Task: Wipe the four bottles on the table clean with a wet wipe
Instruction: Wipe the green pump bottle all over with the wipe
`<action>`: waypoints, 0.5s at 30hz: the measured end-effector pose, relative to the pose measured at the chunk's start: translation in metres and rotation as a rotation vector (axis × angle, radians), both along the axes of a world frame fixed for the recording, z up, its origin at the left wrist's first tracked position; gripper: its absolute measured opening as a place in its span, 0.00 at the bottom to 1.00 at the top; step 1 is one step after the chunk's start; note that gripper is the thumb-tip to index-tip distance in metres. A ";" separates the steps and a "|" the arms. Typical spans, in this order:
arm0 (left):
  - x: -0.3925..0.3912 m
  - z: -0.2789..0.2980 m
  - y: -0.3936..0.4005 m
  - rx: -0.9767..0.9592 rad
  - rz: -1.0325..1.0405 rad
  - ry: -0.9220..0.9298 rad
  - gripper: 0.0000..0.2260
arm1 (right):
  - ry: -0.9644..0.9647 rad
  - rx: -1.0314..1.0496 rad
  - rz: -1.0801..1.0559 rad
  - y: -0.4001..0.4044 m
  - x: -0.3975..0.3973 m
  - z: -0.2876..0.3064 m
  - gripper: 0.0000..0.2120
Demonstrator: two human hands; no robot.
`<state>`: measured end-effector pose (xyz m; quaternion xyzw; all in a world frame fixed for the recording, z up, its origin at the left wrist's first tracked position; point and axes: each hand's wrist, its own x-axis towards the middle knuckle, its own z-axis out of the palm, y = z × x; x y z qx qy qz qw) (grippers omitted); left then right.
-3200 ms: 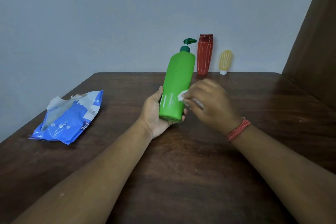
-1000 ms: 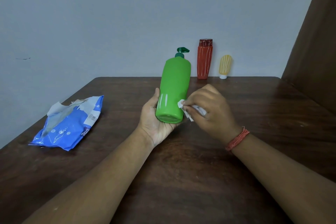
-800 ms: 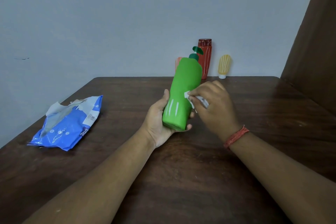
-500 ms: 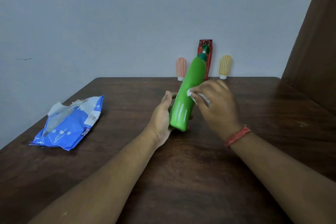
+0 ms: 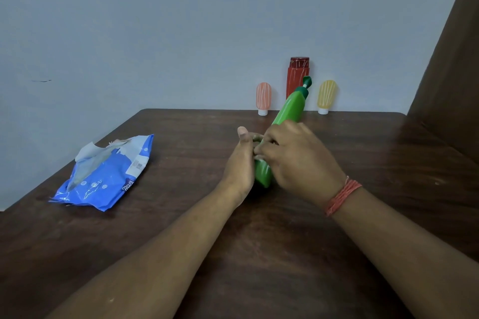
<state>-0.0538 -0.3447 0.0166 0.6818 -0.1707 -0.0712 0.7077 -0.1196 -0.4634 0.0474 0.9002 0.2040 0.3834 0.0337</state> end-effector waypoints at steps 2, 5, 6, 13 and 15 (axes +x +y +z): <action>0.002 -0.001 0.000 0.013 0.016 0.024 0.35 | -0.057 0.054 -0.114 -0.003 0.001 0.004 0.06; 0.006 -0.002 -0.001 -0.018 0.039 0.044 0.35 | 0.022 0.086 -0.010 0.004 -0.001 -0.001 0.06; 0.007 -0.003 -0.001 -0.046 0.040 0.061 0.34 | 0.065 0.074 0.068 0.007 -0.002 -0.003 0.05; 0.008 0.000 0.002 -0.139 -0.023 0.135 0.33 | 0.027 0.166 0.063 0.008 -0.005 -0.003 0.05; 0.010 -0.001 0.004 -0.146 -0.026 0.140 0.33 | 0.115 0.162 0.166 0.012 -0.005 -0.005 0.07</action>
